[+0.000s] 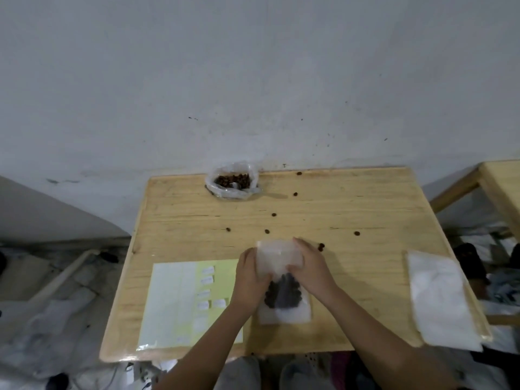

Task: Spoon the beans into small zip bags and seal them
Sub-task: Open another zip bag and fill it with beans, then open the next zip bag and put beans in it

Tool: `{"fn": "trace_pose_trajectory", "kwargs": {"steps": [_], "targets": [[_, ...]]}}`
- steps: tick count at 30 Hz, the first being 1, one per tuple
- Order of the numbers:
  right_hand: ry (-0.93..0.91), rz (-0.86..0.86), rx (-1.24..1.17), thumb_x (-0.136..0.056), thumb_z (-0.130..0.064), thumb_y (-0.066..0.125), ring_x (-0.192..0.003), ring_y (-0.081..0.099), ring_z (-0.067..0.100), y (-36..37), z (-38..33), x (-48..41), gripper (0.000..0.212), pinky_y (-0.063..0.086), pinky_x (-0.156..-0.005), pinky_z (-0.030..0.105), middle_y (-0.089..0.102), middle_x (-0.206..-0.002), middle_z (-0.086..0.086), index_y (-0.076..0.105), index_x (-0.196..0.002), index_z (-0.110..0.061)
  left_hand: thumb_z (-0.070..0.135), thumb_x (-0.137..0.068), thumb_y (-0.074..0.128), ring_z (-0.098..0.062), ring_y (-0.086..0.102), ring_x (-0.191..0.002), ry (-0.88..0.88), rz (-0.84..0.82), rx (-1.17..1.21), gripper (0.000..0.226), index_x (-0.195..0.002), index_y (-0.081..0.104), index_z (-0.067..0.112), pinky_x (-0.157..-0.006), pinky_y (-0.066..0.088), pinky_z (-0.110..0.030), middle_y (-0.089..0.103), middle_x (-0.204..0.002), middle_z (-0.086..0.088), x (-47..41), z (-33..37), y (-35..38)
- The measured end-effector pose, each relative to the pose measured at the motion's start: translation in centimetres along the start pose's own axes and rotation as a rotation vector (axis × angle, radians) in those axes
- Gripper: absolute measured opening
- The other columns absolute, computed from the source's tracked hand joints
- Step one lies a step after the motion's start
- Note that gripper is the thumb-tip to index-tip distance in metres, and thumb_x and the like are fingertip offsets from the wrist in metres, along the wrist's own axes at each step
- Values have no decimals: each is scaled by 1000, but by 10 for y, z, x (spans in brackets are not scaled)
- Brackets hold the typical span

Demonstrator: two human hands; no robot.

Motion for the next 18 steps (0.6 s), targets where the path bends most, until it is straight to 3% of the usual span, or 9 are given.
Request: {"fn": "trace_pose_trajectory", "kwargs": {"steps": [3, 6, 9, 12, 15, 18], "targets": [[-51, 65, -3, -87, -15, 61, -137, 32, 18, -7, 4, 3, 59, 26, -111, 26, 36, -147, 4, 37, -141, -14, 9, -85, 60, -26, 21, -138, 21, 15, -124, 66, -142, 28, 7, -107, 26, -25, 16, -151, -12, -1, 4, 1], [-67, 156, -83, -88, -14, 61, -123, 46, 15, -32, 12, 8, 47, 36, -98, 19, 47, -135, 1, 47, -133, -15, 16, -90, 58, -20, 7, -143, 72, 98, -147, 60, -143, 30, 14, -109, 25, -28, 7, -155, -3, -2, 22, 5], [-65, 289, -152, -88, -12, 61, -112, 53, 14, -70, 34, 14, 37, 46, -93, 26, 55, -122, 1, 54, -124, -14, 22, -90, 59, -19, 14, -140, 228, 154, -139, 51, -137, 40, 14, -106, 28, -24, 17, -152, -4, -8, 53, 21], [33, 415, -199, -87, -10, 62, -103, 54, 13, -110, 72, 26, 31, 47, -86, 27, 59, -115, 4, 57, -118, -10, 23, -89, 61, -16, 25, -135, 316, 90, -109, 45, -131, 46, 15, -100, 22, -12, 29, -144, -2, -13, 87, 57], [201, 523, -255, -87, -11, 63, -105, 54, 15, -140, 120, 45, 33, 46, -89, 28, 60, -117, 6, 57, -119, -9, 25, -88, 62, -12, 33, -129, 349, 6, -123, 46, -130, 46, 19, -102, 25, -14, 35, -137, 3, -12, 110, 104], [331, 585, -240, -88, -14, 62, -114, 53, 26, -161, 169, 68, 37, 44, -98, 38, 56, -122, 11, 55, -123, -6, 31, -88, 61, -8, 34, -126, 372, -147, -136, 49, -133, 42, 22, -105, 32, -20, 35, -136, 7, -5, 126, 158]]}}
Point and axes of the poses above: each hand's wrist, its own x-axis away from the middle knuckle, its own y-axis out of the palm, z = x × y, the point moved 2 cm from there along -x, towards the middle knuckle
